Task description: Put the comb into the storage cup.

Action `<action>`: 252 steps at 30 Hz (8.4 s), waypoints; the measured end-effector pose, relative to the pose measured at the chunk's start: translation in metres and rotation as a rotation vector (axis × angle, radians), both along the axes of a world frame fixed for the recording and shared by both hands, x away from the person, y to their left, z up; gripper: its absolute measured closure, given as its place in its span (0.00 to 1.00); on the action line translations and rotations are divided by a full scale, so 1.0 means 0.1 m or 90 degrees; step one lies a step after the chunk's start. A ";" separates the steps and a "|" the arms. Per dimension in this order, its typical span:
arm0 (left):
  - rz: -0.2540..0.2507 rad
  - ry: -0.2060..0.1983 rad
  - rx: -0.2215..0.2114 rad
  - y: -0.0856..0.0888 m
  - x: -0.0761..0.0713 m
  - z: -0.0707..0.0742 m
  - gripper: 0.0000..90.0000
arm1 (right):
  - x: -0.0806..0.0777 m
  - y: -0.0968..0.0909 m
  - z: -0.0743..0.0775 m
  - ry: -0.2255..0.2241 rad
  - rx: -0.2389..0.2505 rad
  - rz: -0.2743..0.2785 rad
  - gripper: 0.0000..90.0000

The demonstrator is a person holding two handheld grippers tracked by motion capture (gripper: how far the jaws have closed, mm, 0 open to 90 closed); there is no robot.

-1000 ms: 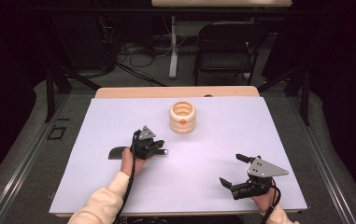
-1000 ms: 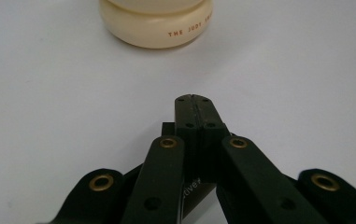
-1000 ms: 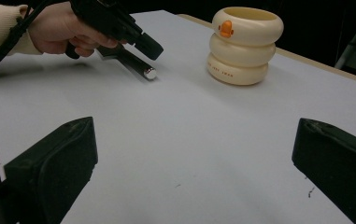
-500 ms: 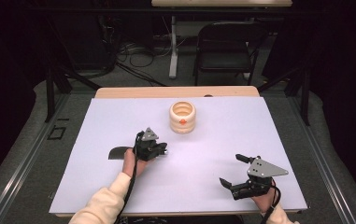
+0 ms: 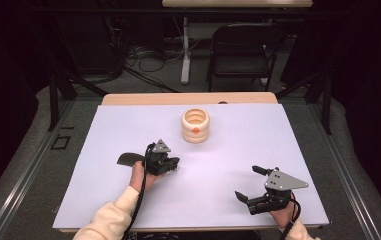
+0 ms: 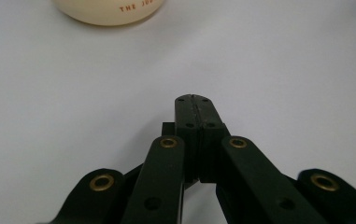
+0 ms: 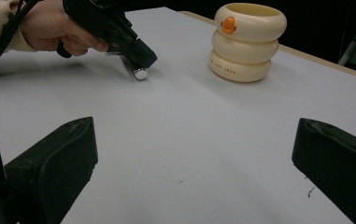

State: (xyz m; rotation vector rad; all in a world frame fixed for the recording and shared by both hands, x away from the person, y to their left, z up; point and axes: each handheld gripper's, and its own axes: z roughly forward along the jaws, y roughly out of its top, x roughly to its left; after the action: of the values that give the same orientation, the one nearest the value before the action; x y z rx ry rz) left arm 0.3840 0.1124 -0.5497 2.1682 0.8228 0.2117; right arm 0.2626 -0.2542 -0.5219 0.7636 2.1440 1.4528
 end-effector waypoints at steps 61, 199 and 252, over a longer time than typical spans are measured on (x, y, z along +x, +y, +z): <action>-0.001 0.035 0.045 0.21 -0.45 0.11 1.00 | -0.01 -0.02 0.01 0.002 -0.001 -0.005 0.00; 0.081 0.040 0.094 0.91 -0.41 0.32 0.02 | 0.01 -0.02 -0.01 0.012 -0.005 -0.006 0.00; -0.029 0.109 0.345 0.37 0.24 0.32 0.69 | 0.01 -0.03 -0.02 0.020 0.001 -0.002 0.00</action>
State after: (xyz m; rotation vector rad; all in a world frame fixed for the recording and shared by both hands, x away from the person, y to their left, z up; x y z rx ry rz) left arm 0.4079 0.1496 -0.5181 2.7402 0.8838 0.2503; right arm 0.2640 -0.2567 -0.5238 0.7953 2.1642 1.4509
